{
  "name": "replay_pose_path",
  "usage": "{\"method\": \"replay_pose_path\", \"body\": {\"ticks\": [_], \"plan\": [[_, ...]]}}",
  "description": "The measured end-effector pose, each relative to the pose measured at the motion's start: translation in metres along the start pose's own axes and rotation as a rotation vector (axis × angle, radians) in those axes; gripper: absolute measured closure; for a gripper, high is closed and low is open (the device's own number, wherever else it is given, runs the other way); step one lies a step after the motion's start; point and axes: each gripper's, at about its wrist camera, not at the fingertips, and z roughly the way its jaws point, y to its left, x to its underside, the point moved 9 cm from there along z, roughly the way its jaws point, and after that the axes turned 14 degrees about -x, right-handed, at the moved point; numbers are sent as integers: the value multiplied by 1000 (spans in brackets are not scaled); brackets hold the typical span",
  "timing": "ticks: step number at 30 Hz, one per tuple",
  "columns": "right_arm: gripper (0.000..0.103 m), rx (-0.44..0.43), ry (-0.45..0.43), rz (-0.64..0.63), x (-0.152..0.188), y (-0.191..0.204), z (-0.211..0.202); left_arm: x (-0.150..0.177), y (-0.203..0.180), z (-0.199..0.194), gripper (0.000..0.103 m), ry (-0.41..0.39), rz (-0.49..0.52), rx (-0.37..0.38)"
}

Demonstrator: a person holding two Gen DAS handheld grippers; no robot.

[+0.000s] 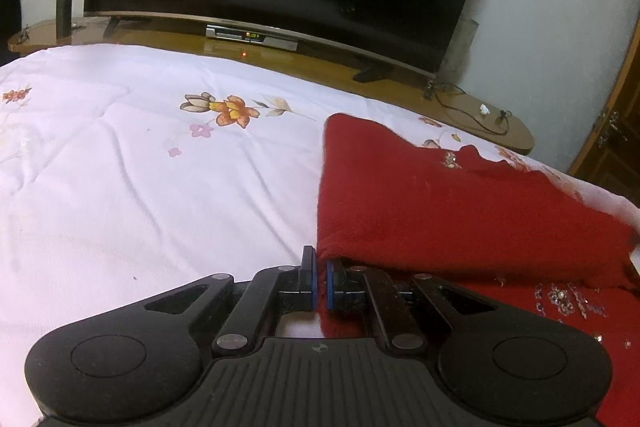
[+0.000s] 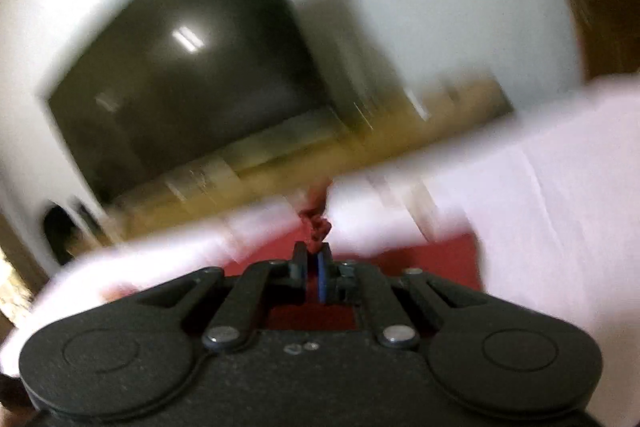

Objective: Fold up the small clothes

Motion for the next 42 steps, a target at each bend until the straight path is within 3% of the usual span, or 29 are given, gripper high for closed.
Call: {"method": "replay_pose_path", "body": {"ticks": [2, 8, 16, 18, 20, 23, 24, 26, 28, 30, 33, 37, 39, 42], "plan": [[98, 43, 79, 74, 27, -25, 9, 0, 0, 0, 99, 0, 6, -3], [98, 38, 74, 101, 37, -34, 11, 0, -1, -1, 99, -2, 16, -8], [98, -35, -77, -19, 5, -5, -7, 1, -4, -2, 99, -13, 19, -17], [98, 64, 31, 54, 22, -32, 9, 1, -4, -2, 99, -9, 20, -18], [97, 70, 47, 84, 30, -40, 11, 1, -3, -2, 99, -6, 24, -14], [96, 76, 67, 51, 33, -34, 12, -1, -2, -3, 99, 16, 34, 14], [89, 82, 65, 44, 32, -34, 11, -1, 0, -5, 98, 29, 44, 36], [80, 116, 32, 9, 24, -33, -1, -1, 10, -15, 85, 34, 55, 42], [81, 113, 3, -36, 18, -28, -11, -12, 16, -31, 77, -44, 58, 48], [83, 99, -5, -90, 12, -21, -14, -29, 7, -34, 77, -84, 66, 79], [84, 61, 23, -149, 4, -7, 3, -50, -37, -16, 77, -107, 178, 125], [84, 25, 102, -293, 8, 21, 36, -65, -68, -2, 77, -89, 308, 103], [84, 12, 136, -300, 12, 23, 44, -60, -57, -9, 77, -91, 308, 96], [82, 31, 155, -300, 20, 13, 39, -37, -12, -18, 77, -56, 296, 18]]}}
